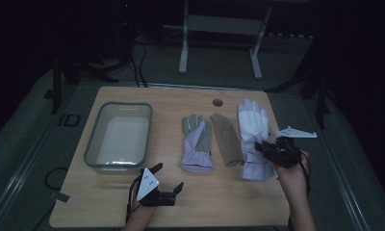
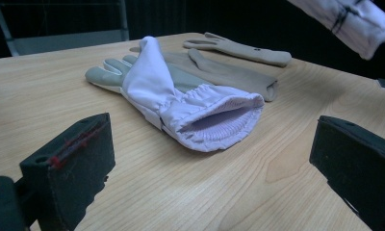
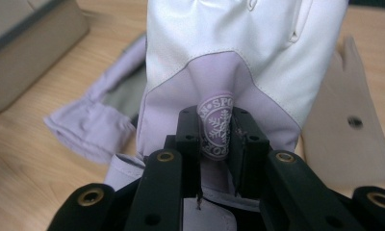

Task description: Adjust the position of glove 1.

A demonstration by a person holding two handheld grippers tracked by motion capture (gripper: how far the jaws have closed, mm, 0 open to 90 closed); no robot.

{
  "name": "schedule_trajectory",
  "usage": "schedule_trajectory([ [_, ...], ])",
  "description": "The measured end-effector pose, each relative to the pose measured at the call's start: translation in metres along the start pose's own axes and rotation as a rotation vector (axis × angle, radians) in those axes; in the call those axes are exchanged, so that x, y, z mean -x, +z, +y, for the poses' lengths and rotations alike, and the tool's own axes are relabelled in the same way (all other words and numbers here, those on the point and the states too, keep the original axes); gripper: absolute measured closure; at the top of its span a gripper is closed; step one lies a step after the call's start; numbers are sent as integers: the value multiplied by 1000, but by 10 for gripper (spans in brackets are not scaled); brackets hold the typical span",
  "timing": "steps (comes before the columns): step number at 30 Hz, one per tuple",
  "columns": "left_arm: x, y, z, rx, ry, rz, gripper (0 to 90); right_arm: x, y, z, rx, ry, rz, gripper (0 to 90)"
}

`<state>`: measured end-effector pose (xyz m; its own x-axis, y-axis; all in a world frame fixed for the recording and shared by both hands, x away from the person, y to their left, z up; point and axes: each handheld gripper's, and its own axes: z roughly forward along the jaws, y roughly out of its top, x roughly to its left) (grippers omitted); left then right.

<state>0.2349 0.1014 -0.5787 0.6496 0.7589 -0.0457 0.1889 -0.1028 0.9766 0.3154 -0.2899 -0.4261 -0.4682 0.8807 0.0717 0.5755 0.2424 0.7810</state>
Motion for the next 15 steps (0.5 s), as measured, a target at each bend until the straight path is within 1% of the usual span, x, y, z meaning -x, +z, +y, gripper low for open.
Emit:
schedule_trajectory([
  [3,0,0,0,1,-1,0,20,-13,6,12,13,-17,0,760],
  [5,0,0,0,1,-1,-1,20,-21,12,20,17,-16,8,760],
  [7,0,0,0,0,-1,-1,20,-30,19,26,23,-7,24,760],
  [9,0,0,0,0,0,-2,20,-39,26,32,24,-13,38,759],
  [13,0,0,0,-3,4,-4,20,-57,40,44,30,3,85,757],
  [15,0,0,0,-2,4,-4,20,-68,49,49,37,1,103,757],
])
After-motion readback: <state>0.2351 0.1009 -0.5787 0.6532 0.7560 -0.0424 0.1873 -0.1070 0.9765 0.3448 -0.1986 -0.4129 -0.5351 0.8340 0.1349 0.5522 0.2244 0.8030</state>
